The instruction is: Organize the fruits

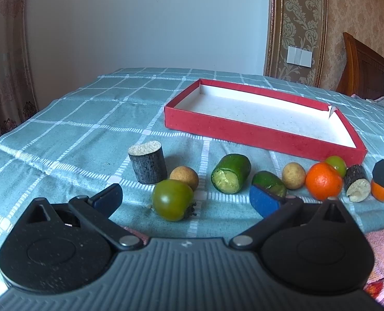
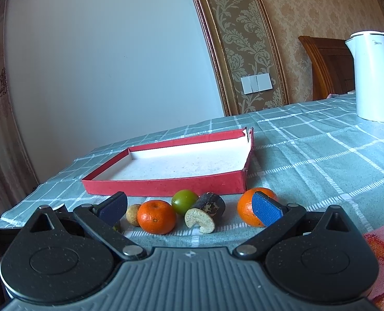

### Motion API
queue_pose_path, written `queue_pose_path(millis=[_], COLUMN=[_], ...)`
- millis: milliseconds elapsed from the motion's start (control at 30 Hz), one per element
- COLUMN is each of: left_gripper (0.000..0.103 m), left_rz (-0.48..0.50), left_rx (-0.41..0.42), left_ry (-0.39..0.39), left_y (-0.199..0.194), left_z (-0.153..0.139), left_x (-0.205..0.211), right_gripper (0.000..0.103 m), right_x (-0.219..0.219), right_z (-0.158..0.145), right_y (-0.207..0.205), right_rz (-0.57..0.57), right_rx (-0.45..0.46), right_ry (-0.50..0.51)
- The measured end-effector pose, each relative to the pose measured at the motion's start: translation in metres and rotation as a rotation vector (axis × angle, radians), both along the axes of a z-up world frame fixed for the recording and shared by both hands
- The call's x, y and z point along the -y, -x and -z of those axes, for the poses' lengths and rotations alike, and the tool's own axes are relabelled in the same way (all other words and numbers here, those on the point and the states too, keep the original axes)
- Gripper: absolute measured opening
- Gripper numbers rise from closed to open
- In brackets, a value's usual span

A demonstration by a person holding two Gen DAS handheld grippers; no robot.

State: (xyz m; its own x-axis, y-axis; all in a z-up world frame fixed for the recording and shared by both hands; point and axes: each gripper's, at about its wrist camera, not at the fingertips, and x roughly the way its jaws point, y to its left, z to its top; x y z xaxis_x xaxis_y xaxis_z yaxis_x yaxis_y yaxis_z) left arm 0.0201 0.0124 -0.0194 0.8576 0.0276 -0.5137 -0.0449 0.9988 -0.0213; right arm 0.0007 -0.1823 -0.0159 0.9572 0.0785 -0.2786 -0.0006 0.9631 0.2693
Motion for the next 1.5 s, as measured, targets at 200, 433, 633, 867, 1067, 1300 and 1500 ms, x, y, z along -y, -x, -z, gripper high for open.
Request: queue_pose_path(millis=[200, 433, 633, 867, 1067, 1300, 1500], left_gripper=[0.103, 0.103, 0.103, 0.103, 0.103, 0.103, 0.103], left_rz=[-0.004, 0.018, 0.021, 0.014, 0.009, 0.010, 0.017], left_rx=[-0.038, -0.066, -0.074, -0.077, -0.078, -0.073, -0.061], left_ry=[0.017, 0.032, 0.027, 0.014, 0.011, 0.004, 0.020], left_y=[-0.005, -0.008, -0.009, -0.009, -0.010, -0.009, -0.006], left_z=[0.003, 0.004, 0.005, 0.004, 0.004, 0.004, 0.004], left_x=[-0.004, -0.004, -0.003, -0.002, -0.001, 0.000, -0.002], right_gripper=[0.103, 0.103, 0.103, 0.103, 0.103, 0.103, 0.103], right_x=[0.000, 0.002, 0.002, 0.003, 0.001, 0.011, 0.029], right_z=[0.000, 0.001, 0.001, 0.000, -0.003, -0.025, -0.039], right_y=[-0.001, -0.001, -0.002, 0.001, 0.000, 0.009, 0.014], right_rz=[-0.010, -0.019, -0.030, -0.040, -0.062, -0.106, -0.099], right_rx=[-0.007, -0.007, -0.003, -0.002, -0.021, 0.003, -0.031], right_ry=[-0.003, -0.015, -0.016, -0.015, 0.024, 0.066, 0.183])
